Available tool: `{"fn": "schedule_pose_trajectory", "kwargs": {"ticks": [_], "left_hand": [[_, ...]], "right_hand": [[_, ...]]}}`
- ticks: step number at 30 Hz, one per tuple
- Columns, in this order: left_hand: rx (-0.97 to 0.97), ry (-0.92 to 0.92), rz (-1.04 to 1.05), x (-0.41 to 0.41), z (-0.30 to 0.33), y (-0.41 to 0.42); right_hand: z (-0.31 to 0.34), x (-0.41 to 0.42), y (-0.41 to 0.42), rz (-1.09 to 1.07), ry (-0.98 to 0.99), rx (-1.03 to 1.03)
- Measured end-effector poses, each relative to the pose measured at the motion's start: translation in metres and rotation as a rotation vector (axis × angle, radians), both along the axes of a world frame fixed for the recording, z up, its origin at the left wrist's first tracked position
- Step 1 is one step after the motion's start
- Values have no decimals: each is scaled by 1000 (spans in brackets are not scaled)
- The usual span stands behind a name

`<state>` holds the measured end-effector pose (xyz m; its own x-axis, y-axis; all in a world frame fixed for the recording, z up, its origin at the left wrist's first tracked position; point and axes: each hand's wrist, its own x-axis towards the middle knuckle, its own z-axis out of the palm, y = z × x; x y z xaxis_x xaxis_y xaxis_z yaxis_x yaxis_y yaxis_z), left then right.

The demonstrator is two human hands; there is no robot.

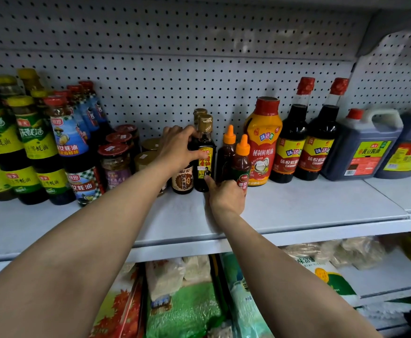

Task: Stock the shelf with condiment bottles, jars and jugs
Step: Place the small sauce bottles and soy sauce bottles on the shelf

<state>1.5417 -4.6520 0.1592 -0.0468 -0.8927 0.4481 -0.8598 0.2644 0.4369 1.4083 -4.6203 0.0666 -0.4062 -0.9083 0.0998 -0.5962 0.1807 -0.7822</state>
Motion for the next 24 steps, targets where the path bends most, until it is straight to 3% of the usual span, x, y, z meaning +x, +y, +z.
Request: {"fn": "schedule_pose_trajectory", "kwargs": {"ticks": [15, 21, 24], "left_hand": [[-2, 2, 9, 0, -3, -9], [24, -4, 72, -4, -2, -4], [-17, 24, 113, -8, 0, 5]], "right_hand": [[4, 6, -3, -43, 46, 87], [7, -10, 19, 110, -55, -40], [5, -42, 31, 62, -144, -158]]}}
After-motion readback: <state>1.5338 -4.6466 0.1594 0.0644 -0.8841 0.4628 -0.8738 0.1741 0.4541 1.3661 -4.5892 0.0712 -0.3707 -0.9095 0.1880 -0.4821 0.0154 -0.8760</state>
